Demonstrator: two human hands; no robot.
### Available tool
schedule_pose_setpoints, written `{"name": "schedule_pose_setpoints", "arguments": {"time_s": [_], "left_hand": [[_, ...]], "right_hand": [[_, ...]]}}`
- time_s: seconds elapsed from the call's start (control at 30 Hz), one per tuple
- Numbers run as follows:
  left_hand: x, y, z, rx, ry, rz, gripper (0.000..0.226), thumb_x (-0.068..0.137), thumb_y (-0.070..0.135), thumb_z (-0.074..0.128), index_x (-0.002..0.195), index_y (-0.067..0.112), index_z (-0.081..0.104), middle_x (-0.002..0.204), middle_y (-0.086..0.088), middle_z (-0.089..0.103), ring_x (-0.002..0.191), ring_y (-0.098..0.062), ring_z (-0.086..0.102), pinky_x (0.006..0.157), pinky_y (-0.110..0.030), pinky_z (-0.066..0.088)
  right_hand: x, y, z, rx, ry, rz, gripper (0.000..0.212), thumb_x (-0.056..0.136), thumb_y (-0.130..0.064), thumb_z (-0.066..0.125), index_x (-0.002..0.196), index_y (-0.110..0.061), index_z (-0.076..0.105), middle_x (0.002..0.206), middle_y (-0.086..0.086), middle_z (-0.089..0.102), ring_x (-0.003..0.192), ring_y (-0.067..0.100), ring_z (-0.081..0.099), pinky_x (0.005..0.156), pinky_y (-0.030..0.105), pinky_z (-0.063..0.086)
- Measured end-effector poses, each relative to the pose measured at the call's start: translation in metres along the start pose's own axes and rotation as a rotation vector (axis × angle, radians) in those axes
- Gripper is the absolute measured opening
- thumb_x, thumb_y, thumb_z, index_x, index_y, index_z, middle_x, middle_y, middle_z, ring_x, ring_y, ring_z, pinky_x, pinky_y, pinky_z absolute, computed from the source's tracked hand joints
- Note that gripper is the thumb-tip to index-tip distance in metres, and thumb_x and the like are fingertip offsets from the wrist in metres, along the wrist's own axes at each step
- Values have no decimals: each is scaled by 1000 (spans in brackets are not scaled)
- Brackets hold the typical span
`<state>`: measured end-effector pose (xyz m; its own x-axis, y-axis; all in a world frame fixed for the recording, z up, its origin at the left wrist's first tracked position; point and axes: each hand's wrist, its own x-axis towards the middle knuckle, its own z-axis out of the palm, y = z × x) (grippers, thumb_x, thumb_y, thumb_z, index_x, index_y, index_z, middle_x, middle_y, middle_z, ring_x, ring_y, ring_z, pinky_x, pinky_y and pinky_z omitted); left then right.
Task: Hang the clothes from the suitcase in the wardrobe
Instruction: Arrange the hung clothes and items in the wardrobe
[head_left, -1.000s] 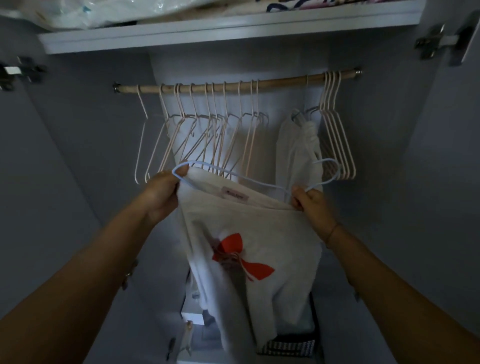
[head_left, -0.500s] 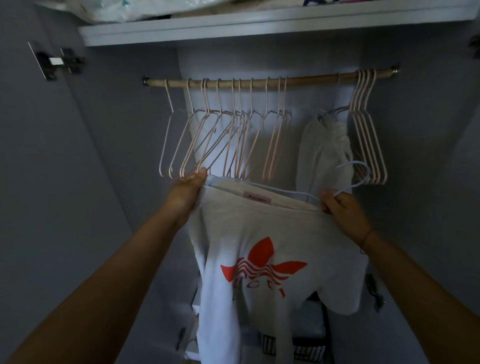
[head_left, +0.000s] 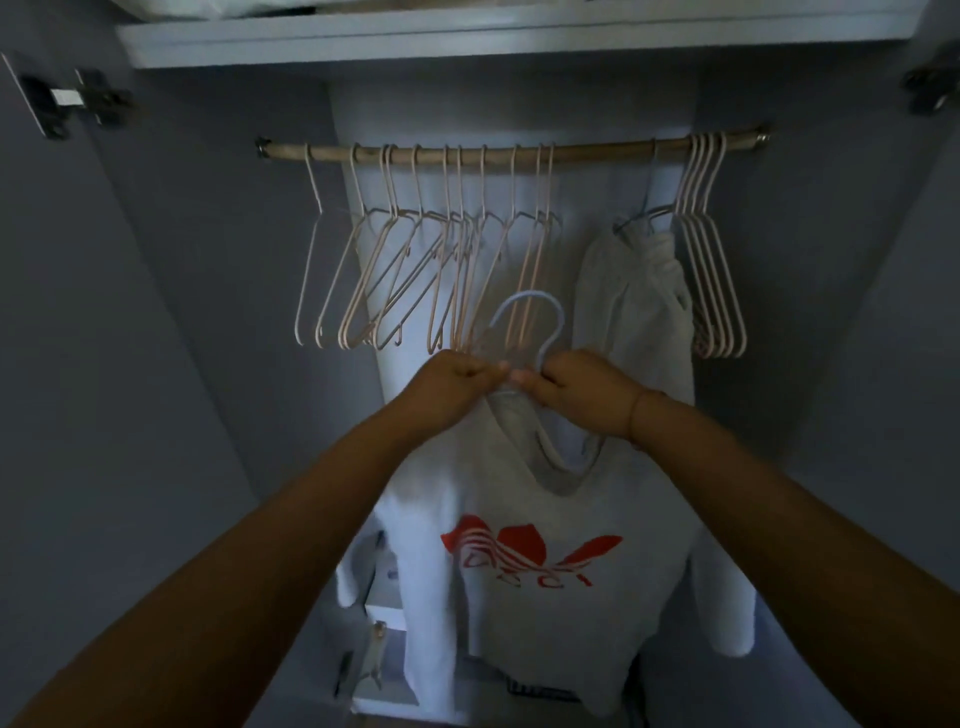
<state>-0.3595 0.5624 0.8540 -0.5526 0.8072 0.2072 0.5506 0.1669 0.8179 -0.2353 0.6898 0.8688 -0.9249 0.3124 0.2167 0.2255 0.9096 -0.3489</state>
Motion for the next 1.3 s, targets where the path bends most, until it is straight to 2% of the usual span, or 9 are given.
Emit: {"name": "schedule_pose_setpoints", "arguments": {"time_s": [0.17,0.3,0.47,0.7,0.8,0.97,1.13,1.23,1.3], "left_hand": [[-2,-9,-3,154,-88,85,41,94,41,50,90,9,75,84,-7,68,77,-15,61,68,-19,43],[-8,-19,-15,202,-50,228,22,91,27,61,74,16,69,65,0,63,61,-9,57,61,-20,41],[-7,-24,-25,152,28,256,21,91,19,60,87,3,74,77,-12,69,69,-14,62,64,-8,41],[-2,-28,-53,112,57,220,25,91,14,60,78,33,68,65,29,66,65,10,62,61,-3,43],[5,-24,-54,83,61,211,23,90,14,61,77,30,71,63,18,68,62,7,62,61,-5,45],[19,-8,-31,99,-24,248,19,90,16,62,87,2,75,74,-8,71,66,-4,62,65,-16,48],[36,-2,-6,72,-38,261,12,87,20,65,91,17,76,72,20,70,72,5,64,70,-12,48],[45,5,24,38,15,285,20,88,23,65,106,16,71,103,5,70,95,-6,62,81,-12,44],[46,20,49,-14,9,298,30,88,23,64,117,13,66,112,3,65,102,-4,56,81,0,35]], "right_hand": [[2,9,0,273,125,66,43,94,-39,49,58,-15,54,62,5,56,63,15,53,66,27,40],[0,18,-15,314,150,49,38,93,-35,53,58,-21,56,64,6,57,66,17,55,70,30,44],[-21,54,-39,364,-32,19,28,90,-31,55,113,-15,61,98,0,61,91,8,57,81,21,46],[-59,108,-50,276,39,115,41,73,-46,57,65,-7,64,60,-4,54,59,-1,50,64,20,41],[-61,103,-54,309,-3,129,43,75,-55,54,62,-14,62,58,-10,56,60,-3,51,64,22,42],[-66,90,-65,292,-77,137,93,58,-90,44,82,-3,67,83,15,66,77,11,60,77,27,50],[-115,82,-84,463,31,275,51,81,-56,58,85,-7,72,85,10,72,73,3,65,65,10,48],[-145,82,-85,494,70,400,70,63,-77,57,82,-12,75,80,4,74,73,9,69,63,15,51],[-154,78,-79,532,109,472,49,81,-56,58,80,-10,75,79,8,74,65,6,67,60,15,50]]}}
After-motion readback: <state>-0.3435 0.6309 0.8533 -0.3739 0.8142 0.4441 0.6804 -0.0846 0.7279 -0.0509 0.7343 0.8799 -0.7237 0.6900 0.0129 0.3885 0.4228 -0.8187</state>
